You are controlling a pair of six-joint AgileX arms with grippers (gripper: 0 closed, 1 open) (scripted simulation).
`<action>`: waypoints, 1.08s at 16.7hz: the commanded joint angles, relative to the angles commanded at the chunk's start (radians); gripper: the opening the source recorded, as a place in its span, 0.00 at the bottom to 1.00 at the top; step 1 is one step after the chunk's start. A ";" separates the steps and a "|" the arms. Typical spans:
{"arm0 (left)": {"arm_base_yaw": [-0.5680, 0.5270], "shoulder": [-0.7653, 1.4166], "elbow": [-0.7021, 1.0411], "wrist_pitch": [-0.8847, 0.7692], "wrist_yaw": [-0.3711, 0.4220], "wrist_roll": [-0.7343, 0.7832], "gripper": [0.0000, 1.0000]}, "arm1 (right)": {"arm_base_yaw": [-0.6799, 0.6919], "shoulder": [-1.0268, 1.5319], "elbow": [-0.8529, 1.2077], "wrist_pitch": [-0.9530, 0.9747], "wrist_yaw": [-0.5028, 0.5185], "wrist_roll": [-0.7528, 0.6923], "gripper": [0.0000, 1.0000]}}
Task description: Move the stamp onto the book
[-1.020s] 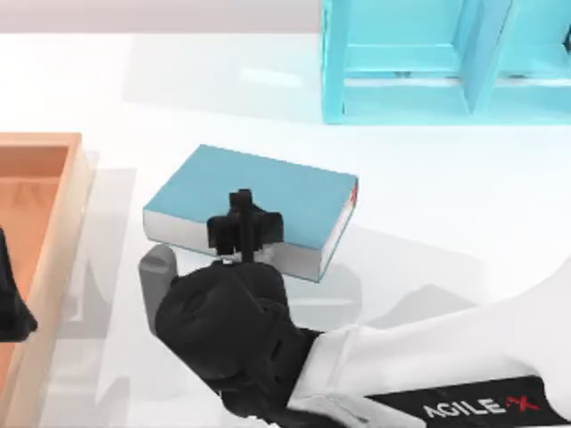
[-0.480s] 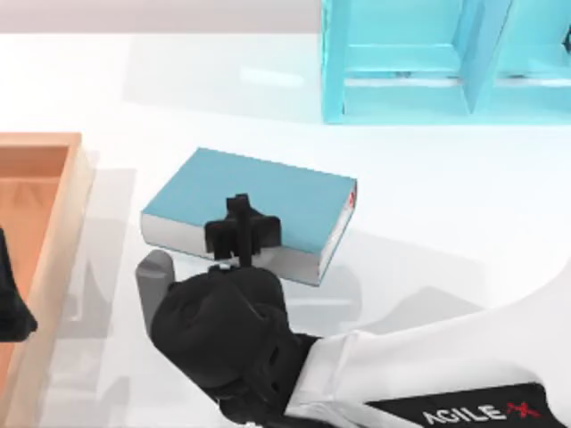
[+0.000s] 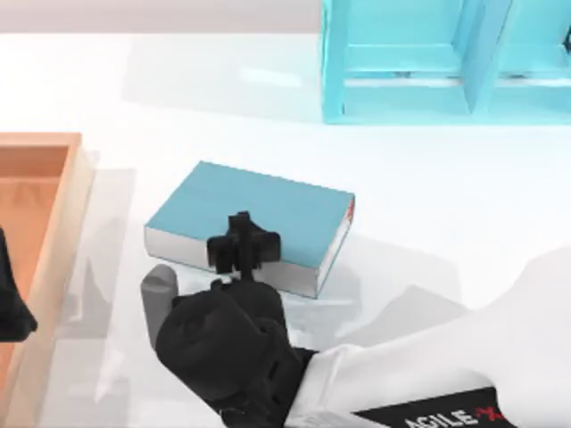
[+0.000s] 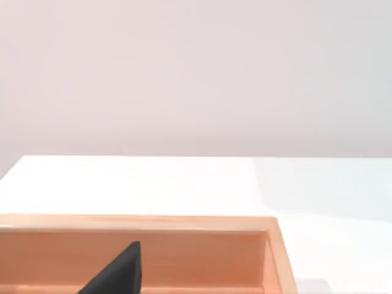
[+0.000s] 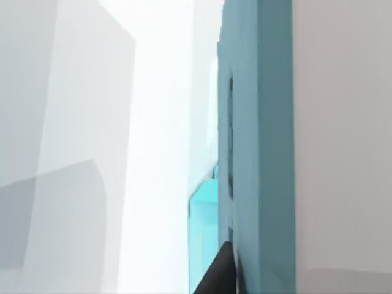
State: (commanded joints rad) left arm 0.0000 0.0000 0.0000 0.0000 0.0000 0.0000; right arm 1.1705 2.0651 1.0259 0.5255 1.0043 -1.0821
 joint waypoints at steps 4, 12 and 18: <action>0.000 0.000 0.000 0.000 0.000 0.000 1.00 | 0.001 0.019 -0.007 0.022 0.000 -0.001 0.00; 0.000 0.000 0.000 0.000 0.000 0.000 1.00 | 0.001 0.019 -0.007 0.022 0.000 -0.001 0.53; 0.000 0.000 0.000 0.000 0.000 0.000 1.00 | 0.001 0.019 -0.007 0.022 0.000 -0.001 0.98</action>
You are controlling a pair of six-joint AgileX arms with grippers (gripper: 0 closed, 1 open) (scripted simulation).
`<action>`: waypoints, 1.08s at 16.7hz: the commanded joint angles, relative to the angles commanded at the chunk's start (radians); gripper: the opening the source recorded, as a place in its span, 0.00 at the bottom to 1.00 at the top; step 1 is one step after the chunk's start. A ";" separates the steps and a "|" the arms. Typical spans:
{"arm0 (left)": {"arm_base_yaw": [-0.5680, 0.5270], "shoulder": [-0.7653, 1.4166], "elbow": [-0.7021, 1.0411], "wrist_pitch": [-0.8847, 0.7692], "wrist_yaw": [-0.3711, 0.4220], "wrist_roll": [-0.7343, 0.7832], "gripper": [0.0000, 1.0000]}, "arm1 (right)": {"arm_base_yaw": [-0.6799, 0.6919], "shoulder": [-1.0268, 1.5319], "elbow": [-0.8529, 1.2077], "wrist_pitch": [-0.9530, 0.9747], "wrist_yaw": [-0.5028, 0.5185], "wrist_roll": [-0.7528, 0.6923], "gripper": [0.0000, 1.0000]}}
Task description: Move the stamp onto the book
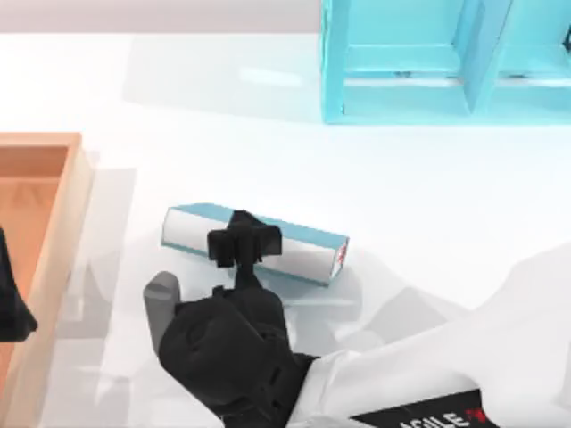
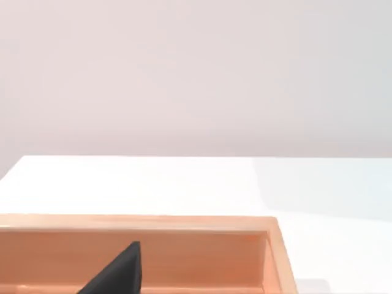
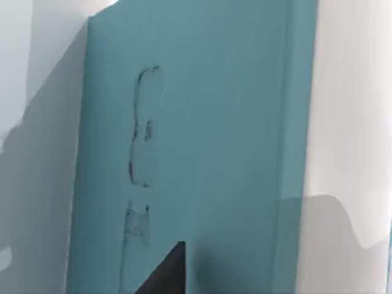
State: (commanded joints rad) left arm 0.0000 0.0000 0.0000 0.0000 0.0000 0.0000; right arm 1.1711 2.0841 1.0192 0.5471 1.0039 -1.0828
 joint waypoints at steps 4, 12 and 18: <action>0.000 0.000 0.000 0.000 0.000 0.000 1.00 | 0.000 0.000 0.000 0.000 0.000 0.000 1.00; 0.000 0.000 0.000 0.000 0.000 0.000 1.00 | 0.024 0.006 0.001 -0.038 0.023 0.032 1.00; 0.000 0.000 0.000 0.000 0.000 0.000 1.00 | 0.197 -0.001 0.023 -0.395 0.157 0.319 1.00</action>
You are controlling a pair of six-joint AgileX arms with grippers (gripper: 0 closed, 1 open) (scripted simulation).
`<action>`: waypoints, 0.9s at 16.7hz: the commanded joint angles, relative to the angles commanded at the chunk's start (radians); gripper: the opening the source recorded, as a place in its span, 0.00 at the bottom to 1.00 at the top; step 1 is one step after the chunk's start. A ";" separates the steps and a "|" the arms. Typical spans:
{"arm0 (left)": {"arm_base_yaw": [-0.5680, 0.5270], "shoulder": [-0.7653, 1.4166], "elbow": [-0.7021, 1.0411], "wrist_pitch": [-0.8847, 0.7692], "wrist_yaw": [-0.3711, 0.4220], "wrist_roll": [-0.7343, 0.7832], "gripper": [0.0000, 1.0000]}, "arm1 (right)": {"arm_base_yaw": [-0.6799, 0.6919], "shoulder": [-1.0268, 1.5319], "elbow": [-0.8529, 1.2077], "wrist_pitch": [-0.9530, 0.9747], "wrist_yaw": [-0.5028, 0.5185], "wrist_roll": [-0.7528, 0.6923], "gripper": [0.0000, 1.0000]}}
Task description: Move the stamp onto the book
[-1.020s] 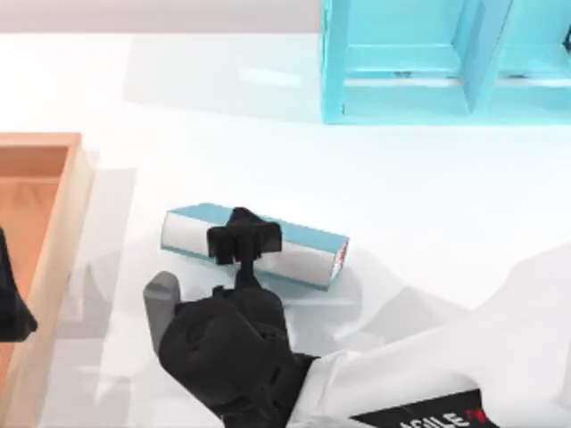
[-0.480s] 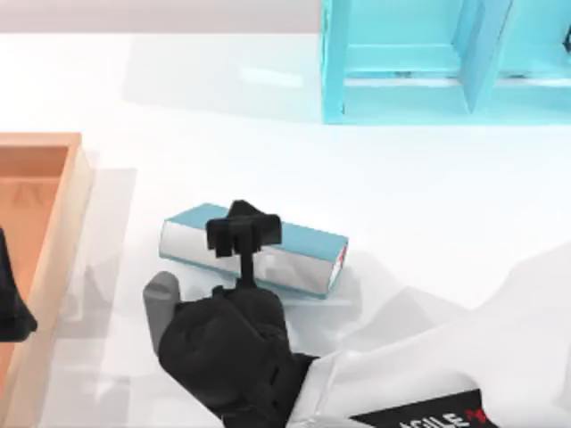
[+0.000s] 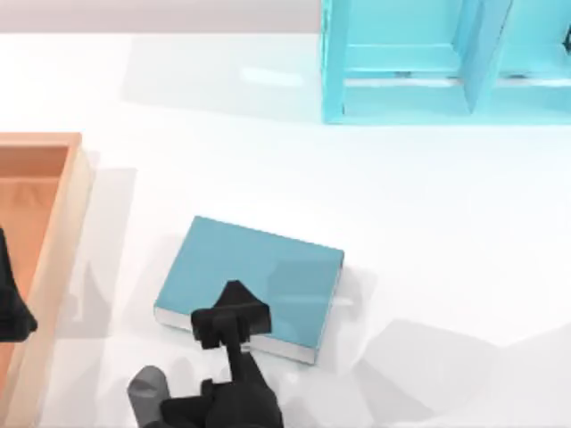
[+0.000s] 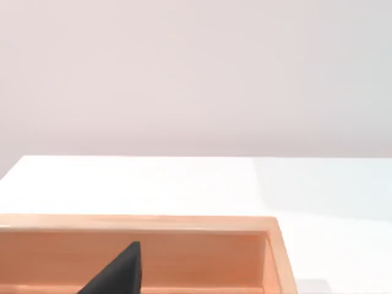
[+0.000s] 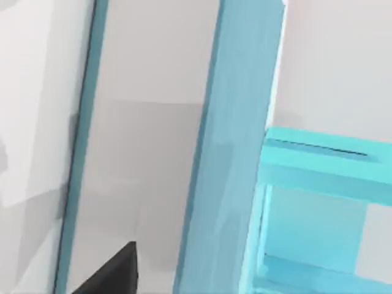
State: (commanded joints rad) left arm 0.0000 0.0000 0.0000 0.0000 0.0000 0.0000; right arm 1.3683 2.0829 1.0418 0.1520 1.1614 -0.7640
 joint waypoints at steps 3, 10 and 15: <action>0.000 0.000 0.000 0.000 0.000 0.000 1.00 | 0.104 -0.032 0.019 -0.231 0.064 0.210 1.00; 0.000 0.000 0.000 0.000 0.000 0.000 1.00 | 0.204 -0.087 0.039 -0.417 0.122 0.394 1.00; 0.000 0.000 0.000 0.000 0.000 0.000 1.00 | 0.169 -0.114 0.021 -0.405 0.110 0.402 1.00</action>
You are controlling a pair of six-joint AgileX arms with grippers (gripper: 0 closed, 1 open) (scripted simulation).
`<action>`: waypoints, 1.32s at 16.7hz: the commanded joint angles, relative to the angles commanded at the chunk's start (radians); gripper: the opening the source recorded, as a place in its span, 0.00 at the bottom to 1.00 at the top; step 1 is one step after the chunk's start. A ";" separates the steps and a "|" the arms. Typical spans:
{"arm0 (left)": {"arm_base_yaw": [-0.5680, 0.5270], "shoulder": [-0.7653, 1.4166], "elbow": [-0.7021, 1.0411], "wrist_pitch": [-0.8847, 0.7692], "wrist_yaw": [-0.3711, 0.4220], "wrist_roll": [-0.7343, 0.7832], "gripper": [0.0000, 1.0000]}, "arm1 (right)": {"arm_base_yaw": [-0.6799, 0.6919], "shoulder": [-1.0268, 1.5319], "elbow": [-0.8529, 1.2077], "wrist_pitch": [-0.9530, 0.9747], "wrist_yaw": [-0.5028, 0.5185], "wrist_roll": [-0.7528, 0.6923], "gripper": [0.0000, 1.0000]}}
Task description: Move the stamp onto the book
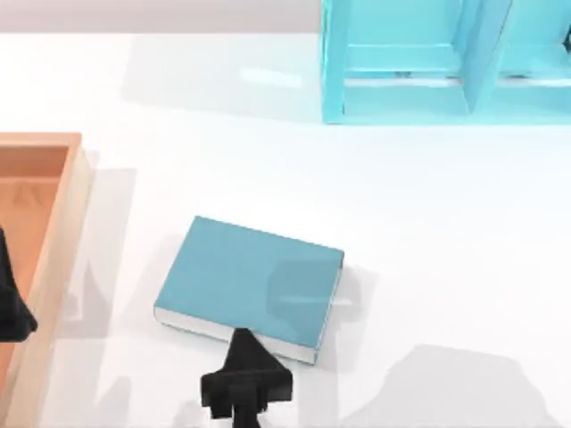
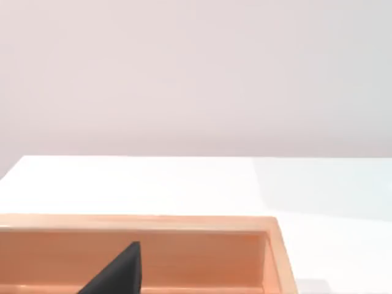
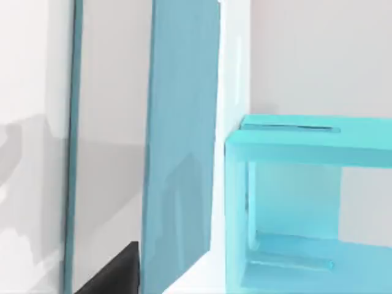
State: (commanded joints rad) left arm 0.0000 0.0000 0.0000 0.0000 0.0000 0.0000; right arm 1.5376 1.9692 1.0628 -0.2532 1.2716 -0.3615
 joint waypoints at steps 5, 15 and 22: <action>0.000 0.000 0.000 0.000 0.000 0.000 1.00 | -0.235 -0.263 -0.137 0.074 -0.119 0.072 1.00; 0.000 0.000 0.000 0.000 0.000 0.000 1.00 | -1.031 -1.343 -0.673 0.220 -0.748 0.270 1.00; 0.000 0.000 0.000 0.000 0.000 0.000 1.00 | -1.461 -1.886 -1.002 0.251 -1.191 0.351 1.00</action>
State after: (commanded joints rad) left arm 0.0000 0.0000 0.0000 0.0000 0.0000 0.0000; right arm 0.0762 0.0829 0.0608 -0.0021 0.0805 -0.0109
